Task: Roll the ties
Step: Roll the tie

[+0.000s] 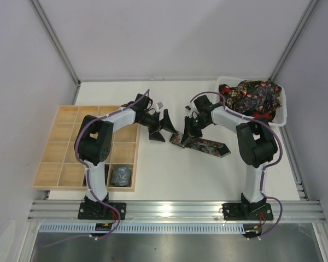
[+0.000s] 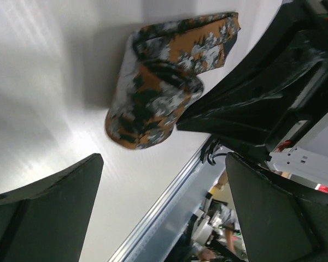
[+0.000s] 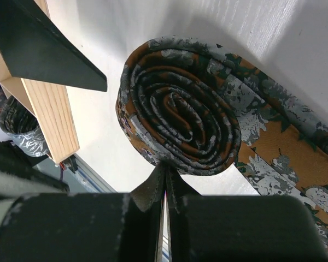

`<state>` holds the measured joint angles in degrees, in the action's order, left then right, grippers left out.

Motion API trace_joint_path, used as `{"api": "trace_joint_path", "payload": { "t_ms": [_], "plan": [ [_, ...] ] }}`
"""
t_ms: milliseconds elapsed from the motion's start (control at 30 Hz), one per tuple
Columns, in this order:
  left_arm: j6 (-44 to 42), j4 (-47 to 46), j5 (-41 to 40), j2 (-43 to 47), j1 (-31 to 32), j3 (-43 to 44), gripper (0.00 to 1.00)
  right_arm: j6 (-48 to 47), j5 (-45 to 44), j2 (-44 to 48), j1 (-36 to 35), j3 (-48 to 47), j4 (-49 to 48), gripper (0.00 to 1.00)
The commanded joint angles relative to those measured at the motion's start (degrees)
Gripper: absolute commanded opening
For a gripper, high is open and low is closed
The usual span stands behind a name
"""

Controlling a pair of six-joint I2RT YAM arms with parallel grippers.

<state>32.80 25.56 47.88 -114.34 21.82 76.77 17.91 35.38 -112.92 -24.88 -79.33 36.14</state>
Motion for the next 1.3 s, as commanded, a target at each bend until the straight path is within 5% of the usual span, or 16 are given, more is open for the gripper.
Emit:
{"api": "trace_joint_path", "payload": {
  "t_ms": [0, 333, 767, 1067, 1267],
  "plan": [
    [-4.14, 1.33, -1.20, -0.87, 2.08, 6.97, 1.00, -1.48, -0.22, -0.54, 0.71, 0.40, -1.07, 0.06],
    [-12.31, 6.87, -12.71, -0.97, 1.91, 14.63, 1.00, 0.28, 0.40, -0.46, 1.94, -0.03, -3.27, 0.06],
    [-7.05, 7.40, -11.41, 7.19, 0.68, 10.60, 1.00, 8.72, 1.37, 1.66, 4.84, -11.37, -3.18, 0.17],
    [-0.72, 7.22, -13.50, 20.11, 1.20, 3.48, 1.00, 9.60, -7.15, -14.23, 4.76, -27.96, 5.25, 0.19],
    [2.36, 9.86, -18.08, 24.69, 2.17, 0.85, 1.00, 10.39, -9.36, -17.94, 3.18, -28.95, 3.67, 0.18]
  ]
}}
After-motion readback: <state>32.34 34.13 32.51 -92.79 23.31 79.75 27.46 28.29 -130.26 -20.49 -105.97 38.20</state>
